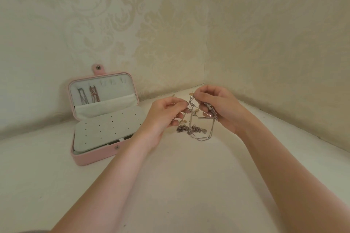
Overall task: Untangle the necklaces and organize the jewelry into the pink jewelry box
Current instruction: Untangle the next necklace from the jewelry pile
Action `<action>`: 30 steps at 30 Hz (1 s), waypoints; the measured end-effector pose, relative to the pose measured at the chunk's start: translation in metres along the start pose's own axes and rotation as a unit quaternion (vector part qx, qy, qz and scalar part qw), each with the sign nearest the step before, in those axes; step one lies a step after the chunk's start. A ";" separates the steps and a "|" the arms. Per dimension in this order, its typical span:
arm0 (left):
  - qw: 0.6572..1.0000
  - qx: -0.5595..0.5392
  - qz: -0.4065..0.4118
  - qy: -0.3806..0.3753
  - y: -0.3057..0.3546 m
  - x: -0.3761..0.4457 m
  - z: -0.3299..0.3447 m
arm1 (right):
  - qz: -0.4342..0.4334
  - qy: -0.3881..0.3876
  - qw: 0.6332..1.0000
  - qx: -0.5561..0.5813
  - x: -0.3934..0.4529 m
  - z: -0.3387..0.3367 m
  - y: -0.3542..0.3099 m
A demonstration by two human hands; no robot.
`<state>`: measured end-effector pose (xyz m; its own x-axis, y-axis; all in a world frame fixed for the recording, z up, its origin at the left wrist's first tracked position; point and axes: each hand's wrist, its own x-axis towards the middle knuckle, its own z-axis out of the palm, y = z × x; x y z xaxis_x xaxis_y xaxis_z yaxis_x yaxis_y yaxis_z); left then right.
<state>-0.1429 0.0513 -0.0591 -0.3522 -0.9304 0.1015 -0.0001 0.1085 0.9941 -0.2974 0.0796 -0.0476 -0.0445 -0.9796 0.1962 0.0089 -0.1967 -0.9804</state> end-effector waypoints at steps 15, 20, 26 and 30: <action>1.000 -0.020 0.006 0.005 -0.001 0.004 -0.002 | 0.008 -0.009 0.998 -0.062 -0.002 0.001 -0.002; 0.999 -0.039 -0.002 -0.018 0.003 0.002 -0.001 | 0.017 -0.021 0.997 -0.069 -0.002 -0.001 -0.002; 1.000 -0.008 0.012 -0.017 0.001 0.001 -0.001 | 0.029 -0.026 0.994 -0.102 -0.004 -0.001 -0.003; 1.000 0.025 0.014 -0.012 -0.001 0.002 -0.001 | 0.031 -0.017 0.992 -0.118 -0.003 0.001 -0.001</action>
<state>-0.1427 0.0490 -0.0597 -0.3758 -0.9178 0.1279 -0.0370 0.1528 0.9876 -0.2967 0.0832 -0.0470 -0.0170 -0.9913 0.1308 -0.2247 -0.1237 -0.9665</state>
